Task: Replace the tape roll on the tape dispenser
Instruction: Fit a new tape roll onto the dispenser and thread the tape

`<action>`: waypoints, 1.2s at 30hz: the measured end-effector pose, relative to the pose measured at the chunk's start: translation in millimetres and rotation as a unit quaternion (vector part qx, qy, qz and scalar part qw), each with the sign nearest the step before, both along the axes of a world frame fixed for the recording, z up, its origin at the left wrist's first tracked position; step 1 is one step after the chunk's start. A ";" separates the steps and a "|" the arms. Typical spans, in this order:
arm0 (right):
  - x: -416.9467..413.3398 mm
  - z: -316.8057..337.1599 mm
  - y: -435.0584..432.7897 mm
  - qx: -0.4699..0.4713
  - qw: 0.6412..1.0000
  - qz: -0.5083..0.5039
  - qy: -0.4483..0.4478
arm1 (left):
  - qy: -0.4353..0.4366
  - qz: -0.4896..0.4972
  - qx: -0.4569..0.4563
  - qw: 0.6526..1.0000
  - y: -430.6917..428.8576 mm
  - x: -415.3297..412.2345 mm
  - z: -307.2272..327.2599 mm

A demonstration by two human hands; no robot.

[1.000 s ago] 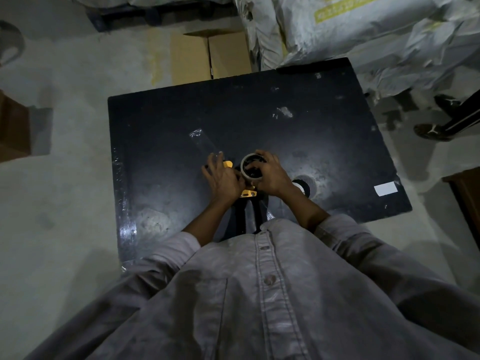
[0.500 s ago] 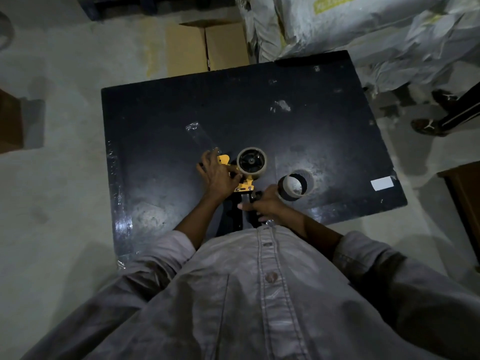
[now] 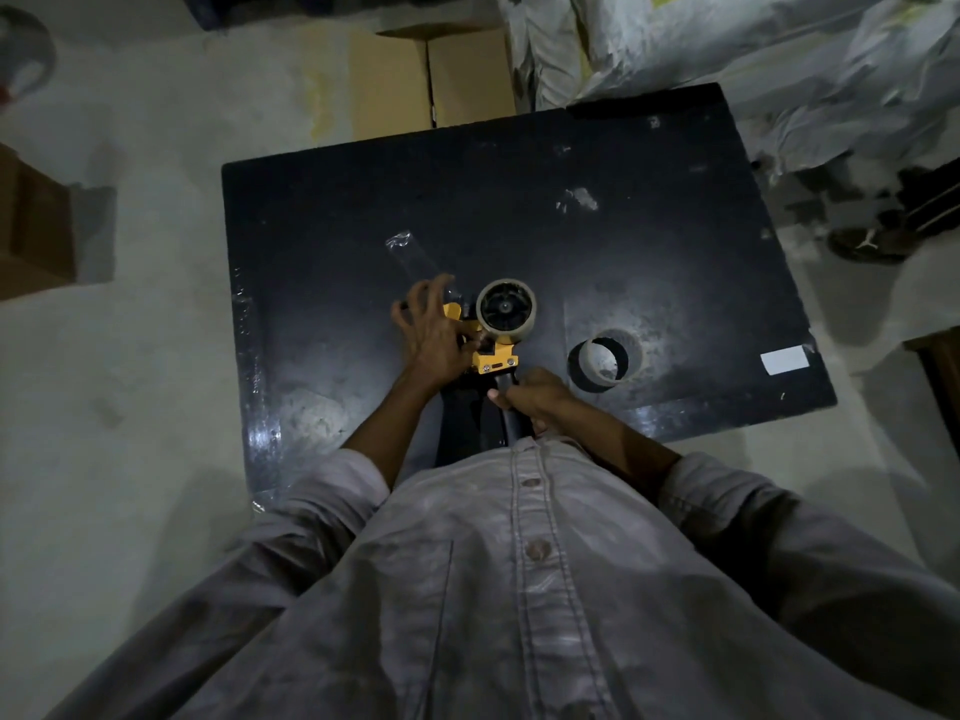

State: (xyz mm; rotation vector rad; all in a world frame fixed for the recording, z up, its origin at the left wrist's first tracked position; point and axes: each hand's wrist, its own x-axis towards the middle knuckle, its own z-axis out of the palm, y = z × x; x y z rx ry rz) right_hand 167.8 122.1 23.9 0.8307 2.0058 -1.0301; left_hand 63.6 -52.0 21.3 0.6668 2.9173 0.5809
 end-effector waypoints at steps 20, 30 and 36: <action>-2.4 8.6 4.9 0.073 0.988 0.135 0.016 | 0.112 -0.020 0.010 0.993 -26.9 28.7 -14.7; 0.1 11.9 6.1 0.088 0.983 0.158 0.015 | 0.089 -0.012 0.017 0.996 -31.4 46.0 -16.0; -4.0 17.3 15.9 0.089 0.987 0.131 0.012 | 0.065 0.019 0.007 0.998 -57.0 66.3 -26.1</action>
